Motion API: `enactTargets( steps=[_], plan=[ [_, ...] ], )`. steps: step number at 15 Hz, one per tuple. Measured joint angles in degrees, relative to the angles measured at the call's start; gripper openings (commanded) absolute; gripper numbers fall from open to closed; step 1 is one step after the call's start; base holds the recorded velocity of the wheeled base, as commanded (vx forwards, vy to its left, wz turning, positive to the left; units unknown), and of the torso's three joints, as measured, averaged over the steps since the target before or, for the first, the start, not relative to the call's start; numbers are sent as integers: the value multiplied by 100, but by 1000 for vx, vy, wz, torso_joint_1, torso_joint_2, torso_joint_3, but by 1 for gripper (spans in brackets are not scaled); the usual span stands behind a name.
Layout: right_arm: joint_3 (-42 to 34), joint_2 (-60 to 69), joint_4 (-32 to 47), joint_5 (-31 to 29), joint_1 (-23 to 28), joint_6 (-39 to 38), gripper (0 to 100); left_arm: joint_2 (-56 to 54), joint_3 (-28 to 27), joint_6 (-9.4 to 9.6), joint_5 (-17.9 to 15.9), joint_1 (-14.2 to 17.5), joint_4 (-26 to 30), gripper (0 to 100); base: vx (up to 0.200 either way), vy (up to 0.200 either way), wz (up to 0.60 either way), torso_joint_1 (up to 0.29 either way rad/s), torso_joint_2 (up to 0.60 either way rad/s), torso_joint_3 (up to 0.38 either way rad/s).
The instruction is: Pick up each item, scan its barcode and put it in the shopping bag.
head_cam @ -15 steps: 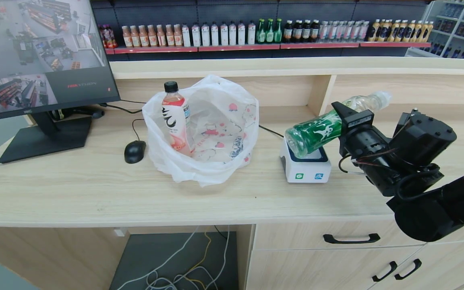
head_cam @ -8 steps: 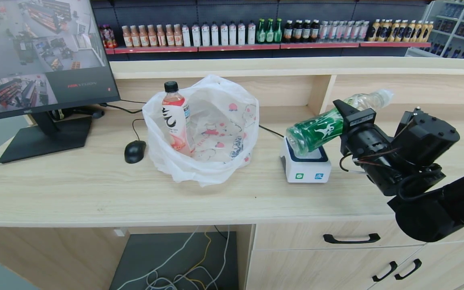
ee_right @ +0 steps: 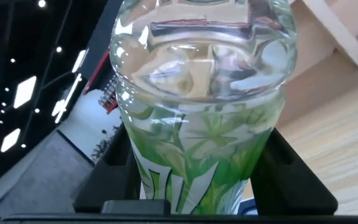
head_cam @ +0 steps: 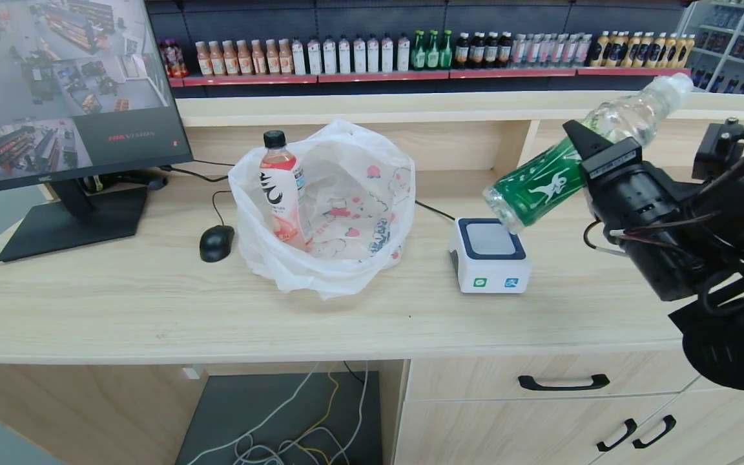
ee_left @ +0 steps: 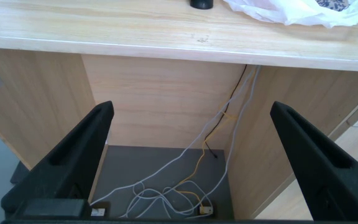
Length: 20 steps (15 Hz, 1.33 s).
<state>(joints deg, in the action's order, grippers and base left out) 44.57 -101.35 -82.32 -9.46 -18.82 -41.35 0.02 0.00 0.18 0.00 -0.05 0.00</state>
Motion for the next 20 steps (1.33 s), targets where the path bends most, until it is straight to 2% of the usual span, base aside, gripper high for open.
enactTargets(
  steps=[6, 11, 13, 20],
  plan=[
    [-769, 1042, 0, 5, -165, 2630, 0, 0, 0, -7, 0, 2, -2, 100, 0, 0, 0, 0, 0, 0],
    [-1495, 1525, -256, 82, -221, 4023, 0, 0, 0, -9, 0, 2, 0, 100, 0, 0, 0, 0, 0, 0],
    [-1641, 1554, -406, 108, -280, 4081, 0, 0, 0, -11, 0, 5, 0, 100, 0, 0, 0, 0, 0, 0],
    [-1712, 1545, -505, 119, -129, 3936, 0, 0, 0, -18, 0, 0, 0, 100, 0, 200, 0, 2, 2, 1]
  ],
)
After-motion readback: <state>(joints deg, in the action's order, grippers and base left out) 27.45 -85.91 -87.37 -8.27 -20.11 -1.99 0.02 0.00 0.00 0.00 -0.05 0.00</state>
